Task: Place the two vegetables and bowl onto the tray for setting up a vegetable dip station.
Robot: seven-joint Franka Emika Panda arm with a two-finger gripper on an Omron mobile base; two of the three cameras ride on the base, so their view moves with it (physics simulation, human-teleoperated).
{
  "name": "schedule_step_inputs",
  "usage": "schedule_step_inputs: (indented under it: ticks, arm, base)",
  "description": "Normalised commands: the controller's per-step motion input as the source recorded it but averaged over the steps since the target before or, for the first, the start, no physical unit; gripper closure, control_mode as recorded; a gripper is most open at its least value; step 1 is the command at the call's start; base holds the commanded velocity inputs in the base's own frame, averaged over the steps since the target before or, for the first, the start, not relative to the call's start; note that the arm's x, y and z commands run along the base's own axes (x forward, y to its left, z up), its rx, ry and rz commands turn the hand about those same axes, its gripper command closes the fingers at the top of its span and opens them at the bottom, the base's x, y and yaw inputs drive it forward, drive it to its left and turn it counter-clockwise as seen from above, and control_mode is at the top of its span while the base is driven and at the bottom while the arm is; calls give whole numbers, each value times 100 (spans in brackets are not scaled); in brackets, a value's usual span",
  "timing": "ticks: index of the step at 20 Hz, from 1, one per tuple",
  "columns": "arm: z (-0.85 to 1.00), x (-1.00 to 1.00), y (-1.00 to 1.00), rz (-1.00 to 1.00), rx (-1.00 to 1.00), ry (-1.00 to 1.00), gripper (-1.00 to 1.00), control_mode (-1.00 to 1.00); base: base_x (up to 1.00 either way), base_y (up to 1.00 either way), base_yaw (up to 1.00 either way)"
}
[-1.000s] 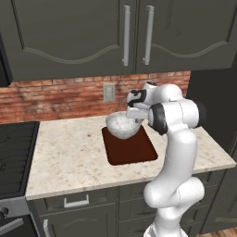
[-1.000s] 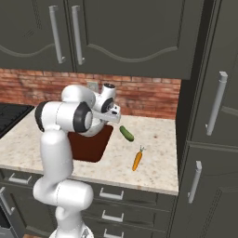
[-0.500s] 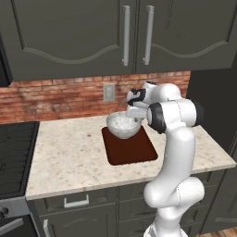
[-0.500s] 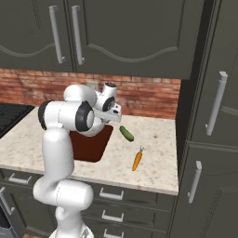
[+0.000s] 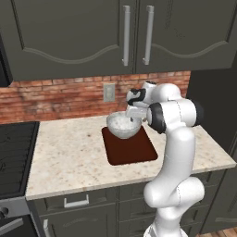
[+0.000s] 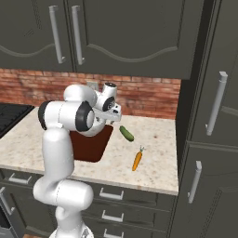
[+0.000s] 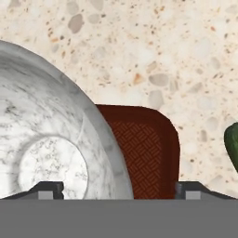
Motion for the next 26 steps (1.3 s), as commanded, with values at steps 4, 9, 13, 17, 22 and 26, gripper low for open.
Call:
schedule_step_inputs:
  ticks: [4,9,13,17,22,26]
  arm:
    - [8,-11,0,1,0,-5,-100,-100]
    - [9,-11,0,0,-4,-12,-100,-100]
    - [10,-15,0,0,-3,-18,-100,-100]
    - [29,-11,0,0,-2,-12,-100,-100]
    - [29,-19,-1,0,-2,-12,-100,-100]
    - [13,-25,-17,0,-5,-9,-100,-100]
  base:
    - [0,0,0]
    - [0,0,0]
    - [0,0,0]
    - [0,0,0]
    - [0,0,0]
    - [0,0,0]
